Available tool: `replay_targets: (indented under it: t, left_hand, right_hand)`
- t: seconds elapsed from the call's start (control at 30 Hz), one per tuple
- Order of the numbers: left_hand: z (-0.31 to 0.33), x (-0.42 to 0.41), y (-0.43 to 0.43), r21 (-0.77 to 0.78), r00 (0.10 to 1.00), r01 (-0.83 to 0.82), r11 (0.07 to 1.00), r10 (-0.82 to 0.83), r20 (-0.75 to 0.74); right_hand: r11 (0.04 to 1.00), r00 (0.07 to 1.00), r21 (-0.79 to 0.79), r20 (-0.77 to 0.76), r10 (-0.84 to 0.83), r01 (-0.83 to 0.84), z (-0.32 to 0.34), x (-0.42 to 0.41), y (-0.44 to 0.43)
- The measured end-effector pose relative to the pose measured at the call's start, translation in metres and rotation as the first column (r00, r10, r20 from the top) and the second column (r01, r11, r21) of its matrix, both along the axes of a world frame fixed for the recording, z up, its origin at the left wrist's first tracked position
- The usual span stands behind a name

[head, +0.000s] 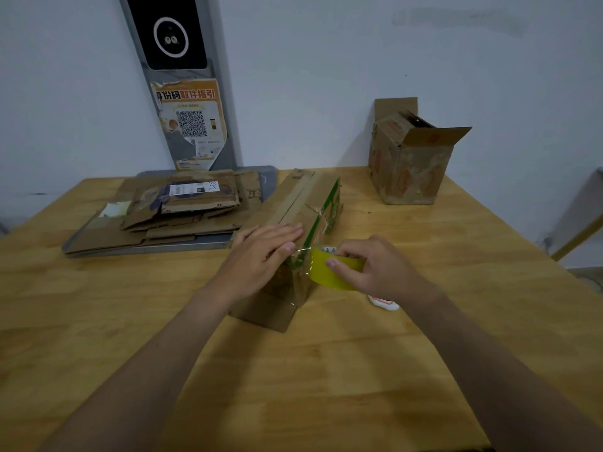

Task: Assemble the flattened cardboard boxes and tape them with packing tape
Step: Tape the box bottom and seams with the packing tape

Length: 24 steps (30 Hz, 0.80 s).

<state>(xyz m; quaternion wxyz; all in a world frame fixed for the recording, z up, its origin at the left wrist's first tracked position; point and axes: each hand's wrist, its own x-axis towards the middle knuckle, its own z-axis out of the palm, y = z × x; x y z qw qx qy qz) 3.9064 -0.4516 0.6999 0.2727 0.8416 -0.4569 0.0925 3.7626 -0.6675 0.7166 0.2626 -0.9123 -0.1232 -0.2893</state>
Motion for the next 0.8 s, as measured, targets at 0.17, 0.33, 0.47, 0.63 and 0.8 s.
replay_targets:
  t: [0.17, 0.33, 0.47, 0.63, 0.8]
  left_hand:
    - [0.001, -0.001, 0.000, -0.014, 1.000, -0.004, 1.000, 0.004, -0.010]
    - [0.002, -0.003, 0.001, -0.013, 0.999, 0.016, 1.000, -0.016, -0.037]
    - [0.010, -0.006, 0.002, -0.007, 0.989, 0.055, 0.998, -0.056, -0.138]
    - [0.022, -0.013, 0.010, -0.142, 0.940, 0.048, 0.989, -0.093, -0.329]
    - [-0.004, -0.015, 0.040, -0.266, 0.789, -0.560, 0.785, 0.407, -0.460]
  right_hand:
    - [0.993, 0.995, -0.057, -0.026, -0.101, 0.099, 0.002, 0.007, 0.004]
    - [0.968, 0.979, -0.174, -0.066, -0.193, 0.179, 0.004, 0.018, 0.025]
    - [0.928, 0.962, -0.307, -0.106, -0.253, 0.211, 0.007, 0.024, 0.030]
    - [0.922, 0.938, -0.316, -0.188, -0.291, 0.223, 0.014, 0.024, 0.035]
    - [0.944, 0.925, -0.251, -0.258, -0.278, 0.214, 0.017, 0.017, 0.033]
